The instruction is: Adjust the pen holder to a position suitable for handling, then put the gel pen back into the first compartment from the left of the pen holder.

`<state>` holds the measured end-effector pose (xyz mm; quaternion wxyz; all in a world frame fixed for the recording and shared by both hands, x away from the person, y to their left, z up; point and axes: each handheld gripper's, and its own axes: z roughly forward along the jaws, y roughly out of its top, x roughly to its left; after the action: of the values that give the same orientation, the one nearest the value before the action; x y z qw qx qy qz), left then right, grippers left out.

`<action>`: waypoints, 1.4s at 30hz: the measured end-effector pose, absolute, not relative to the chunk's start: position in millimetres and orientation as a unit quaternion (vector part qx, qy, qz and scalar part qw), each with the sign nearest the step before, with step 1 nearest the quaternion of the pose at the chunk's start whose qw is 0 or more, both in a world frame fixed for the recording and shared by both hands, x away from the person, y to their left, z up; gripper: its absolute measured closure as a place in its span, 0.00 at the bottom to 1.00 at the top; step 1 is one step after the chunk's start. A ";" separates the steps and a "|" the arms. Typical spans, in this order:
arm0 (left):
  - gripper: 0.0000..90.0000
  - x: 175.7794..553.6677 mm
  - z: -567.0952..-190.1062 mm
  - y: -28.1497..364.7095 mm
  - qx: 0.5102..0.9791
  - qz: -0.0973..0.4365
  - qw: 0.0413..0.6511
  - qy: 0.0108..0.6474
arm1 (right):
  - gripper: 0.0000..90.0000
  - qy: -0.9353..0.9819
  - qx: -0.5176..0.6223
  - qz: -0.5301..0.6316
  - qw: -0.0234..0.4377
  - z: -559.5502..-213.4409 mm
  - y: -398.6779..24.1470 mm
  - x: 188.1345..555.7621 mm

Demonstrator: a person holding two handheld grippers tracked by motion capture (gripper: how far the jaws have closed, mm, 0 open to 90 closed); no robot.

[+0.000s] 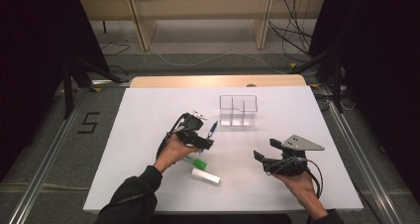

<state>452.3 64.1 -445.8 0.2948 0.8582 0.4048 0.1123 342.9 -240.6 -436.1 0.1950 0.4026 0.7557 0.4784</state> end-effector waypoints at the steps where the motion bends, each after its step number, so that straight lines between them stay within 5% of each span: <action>1: 0.20 453.3 -446.0 63.4 0.860 0.113 0.292 0.403 | 0.27 0.756 0.400 0.479 0.196 -436.3 -240.6 342.7; 20: 0.30 471.5 -452.7 49.2 0.869 0.109 0.259 0.406 | 0.27 0.760 0.394 0.478 0.195 -437.2 -239.0 340.1; 42: 0.65 484.2 -462.3 36.8 0.882 0.089 0.215 0.410 | 0.27 0.765 0.390 0.475 0.192 -438.5 -235.8 339.6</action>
<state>484.2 36.8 -462.3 0.2151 0.8818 0.4102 0.0886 339.6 -235.8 -438.5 0.1919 0.3902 0.7648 0.4754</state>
